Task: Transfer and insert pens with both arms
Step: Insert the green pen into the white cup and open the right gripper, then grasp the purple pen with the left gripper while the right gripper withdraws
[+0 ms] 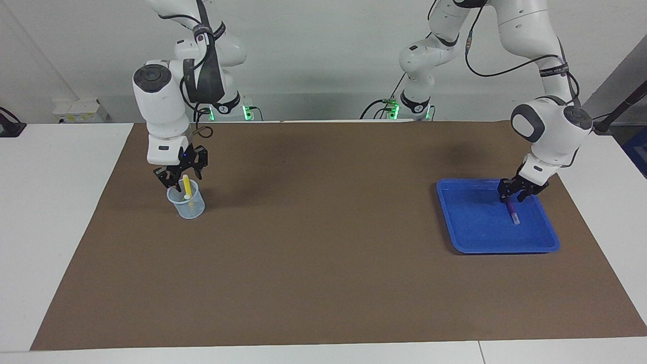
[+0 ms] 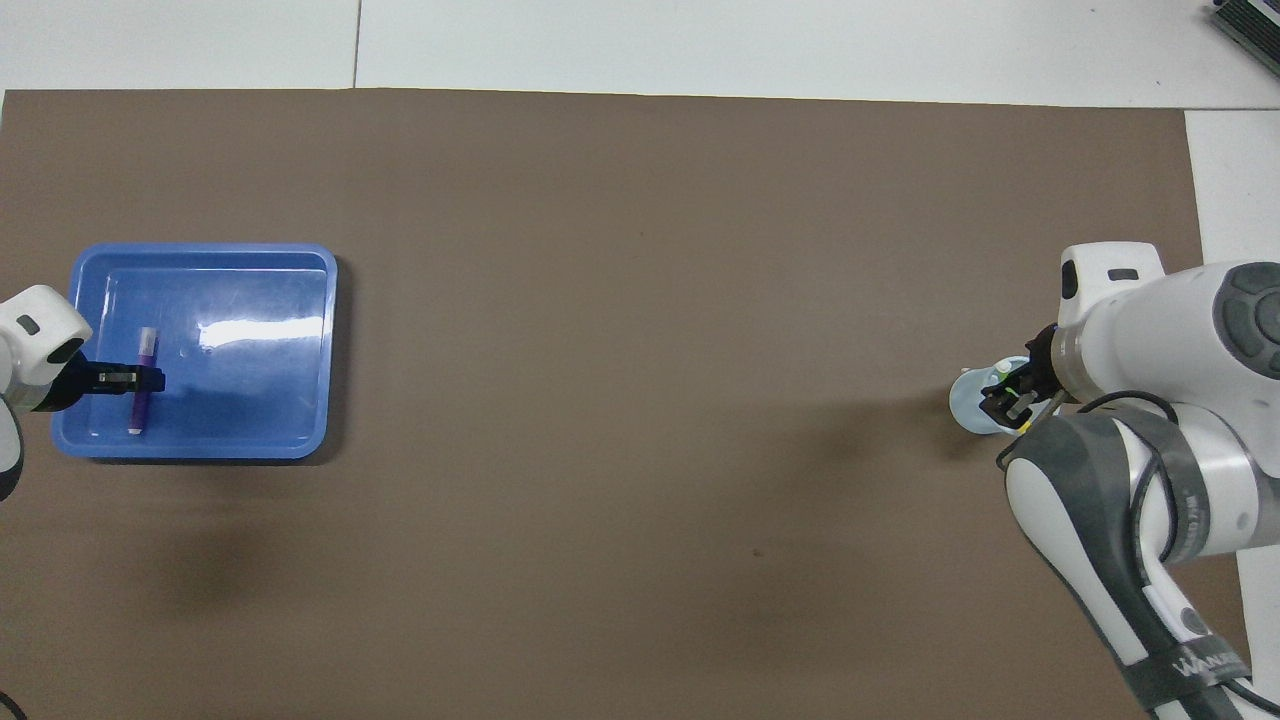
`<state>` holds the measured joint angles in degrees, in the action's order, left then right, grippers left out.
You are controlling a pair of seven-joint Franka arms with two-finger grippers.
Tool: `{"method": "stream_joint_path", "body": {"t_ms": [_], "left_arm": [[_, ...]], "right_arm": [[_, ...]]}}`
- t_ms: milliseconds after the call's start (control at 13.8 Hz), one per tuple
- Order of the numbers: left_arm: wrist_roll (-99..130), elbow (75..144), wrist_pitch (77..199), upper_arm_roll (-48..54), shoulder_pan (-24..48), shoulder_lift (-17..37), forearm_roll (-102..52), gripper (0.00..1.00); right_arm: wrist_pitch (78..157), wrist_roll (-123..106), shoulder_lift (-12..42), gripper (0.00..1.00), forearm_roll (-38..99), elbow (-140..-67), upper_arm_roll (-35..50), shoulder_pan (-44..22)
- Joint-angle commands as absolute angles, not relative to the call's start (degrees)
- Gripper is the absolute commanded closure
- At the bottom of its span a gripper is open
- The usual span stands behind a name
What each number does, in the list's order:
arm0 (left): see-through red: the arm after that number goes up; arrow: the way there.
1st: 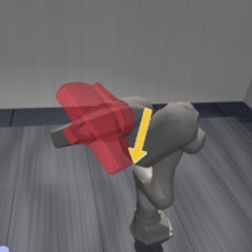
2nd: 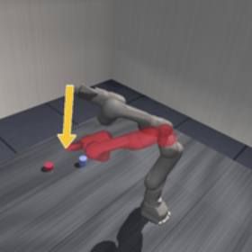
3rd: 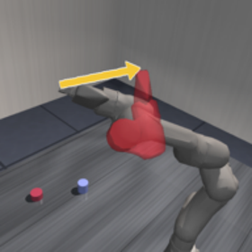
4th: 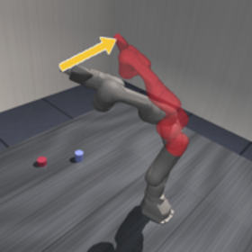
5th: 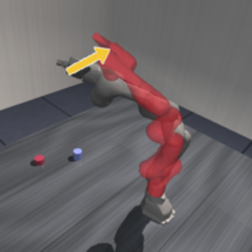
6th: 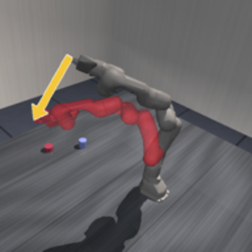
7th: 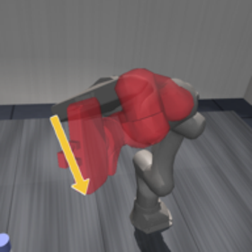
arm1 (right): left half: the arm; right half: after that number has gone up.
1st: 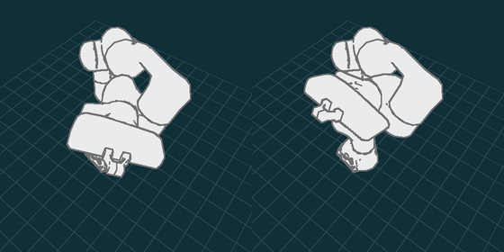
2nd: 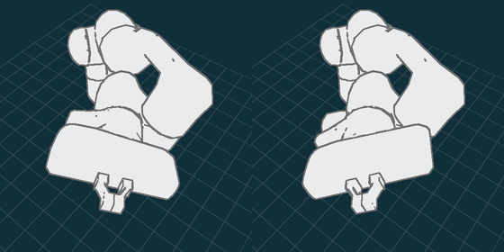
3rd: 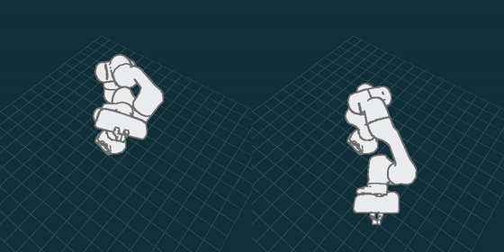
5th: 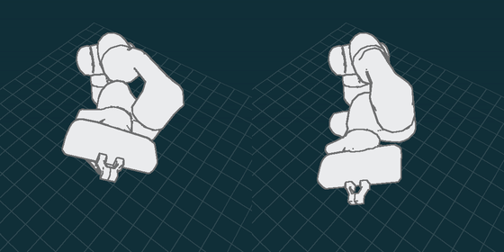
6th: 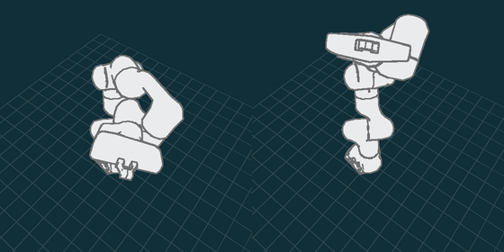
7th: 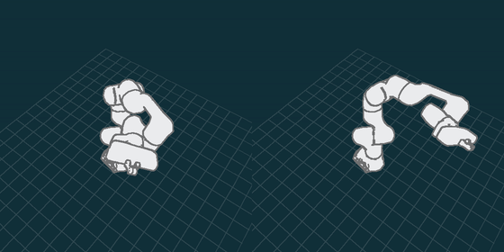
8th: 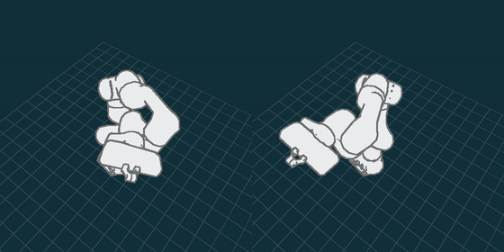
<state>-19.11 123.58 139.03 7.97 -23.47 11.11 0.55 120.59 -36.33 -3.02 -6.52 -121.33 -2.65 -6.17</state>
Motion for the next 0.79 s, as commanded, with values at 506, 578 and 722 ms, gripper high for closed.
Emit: {"method": "stream_joint_path", "body": {"t_ms": [506, 578, 722], "left_arm": [[-20.5, 123.4, 145.6, 8.4, -24.3, 15.7, 1.6, 0.81], [-20.5, 123.7, 146.0, 8.4, -24.3, 15.6, 1.6, 1.00], [-20.2, 123.7, 146.0, 8.5, -24.2, 15.7, 1.6, 1.00]], "right_arm": [[120.9, -1.5, -3.3, 0.00, 13.1, -121.1, -1.7, -11.8], [121.1, 2.2, -3.3, 0.00, 14.7, -121.1, -1.7, -12.0], [121.3, 7.7, -3.3, 0.00, 17.0, -121.1, -1.7, -13.3]]}}
